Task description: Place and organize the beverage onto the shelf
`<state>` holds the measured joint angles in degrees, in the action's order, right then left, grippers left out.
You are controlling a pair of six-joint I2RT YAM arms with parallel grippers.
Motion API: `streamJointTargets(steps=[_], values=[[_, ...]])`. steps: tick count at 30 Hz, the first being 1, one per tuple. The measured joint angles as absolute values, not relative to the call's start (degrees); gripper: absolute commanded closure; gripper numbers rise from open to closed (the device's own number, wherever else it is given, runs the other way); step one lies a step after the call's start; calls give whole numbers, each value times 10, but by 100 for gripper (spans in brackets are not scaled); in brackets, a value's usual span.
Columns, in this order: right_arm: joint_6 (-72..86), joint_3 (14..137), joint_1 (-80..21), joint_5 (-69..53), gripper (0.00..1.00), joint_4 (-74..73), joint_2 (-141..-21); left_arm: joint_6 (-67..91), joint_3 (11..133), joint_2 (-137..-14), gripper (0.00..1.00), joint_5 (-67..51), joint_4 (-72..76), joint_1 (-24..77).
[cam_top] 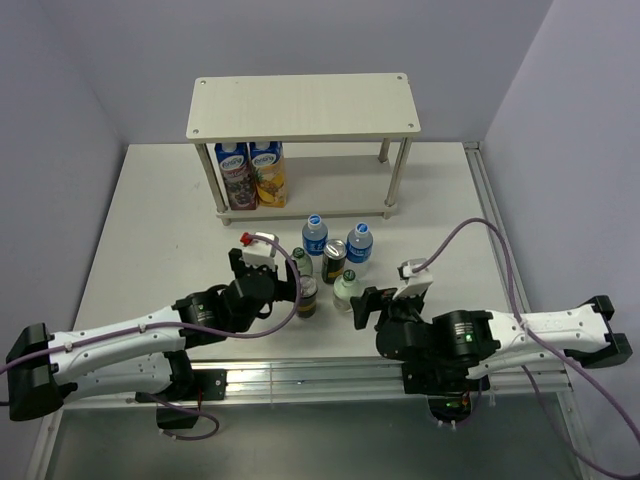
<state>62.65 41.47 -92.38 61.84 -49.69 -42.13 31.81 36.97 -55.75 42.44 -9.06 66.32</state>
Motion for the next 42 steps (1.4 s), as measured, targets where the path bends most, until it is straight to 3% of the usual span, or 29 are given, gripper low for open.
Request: streamJointTargets(steps=[9, 21, 28, 38, 42], values=[[496, 350, -809, 511, 0, -256, -491, 280, 386, -552, 1, 412, -75, 655], [453, 346, -764, 519, 6, -135, -545, 276, 387, -509, 1, 399, -82, 651], [447, 328, -740, 535, 29, -99, -592, 276, 383, -498, 1, 397, -82, 648], [453, 323, -737, 571, 40, -71, -629, 276, 382, -497, 1, 389, -84, 647], [451, 323, -737, 585, 52, -57, -639, 276, 382, -497, 1, 388, -84, 647]])
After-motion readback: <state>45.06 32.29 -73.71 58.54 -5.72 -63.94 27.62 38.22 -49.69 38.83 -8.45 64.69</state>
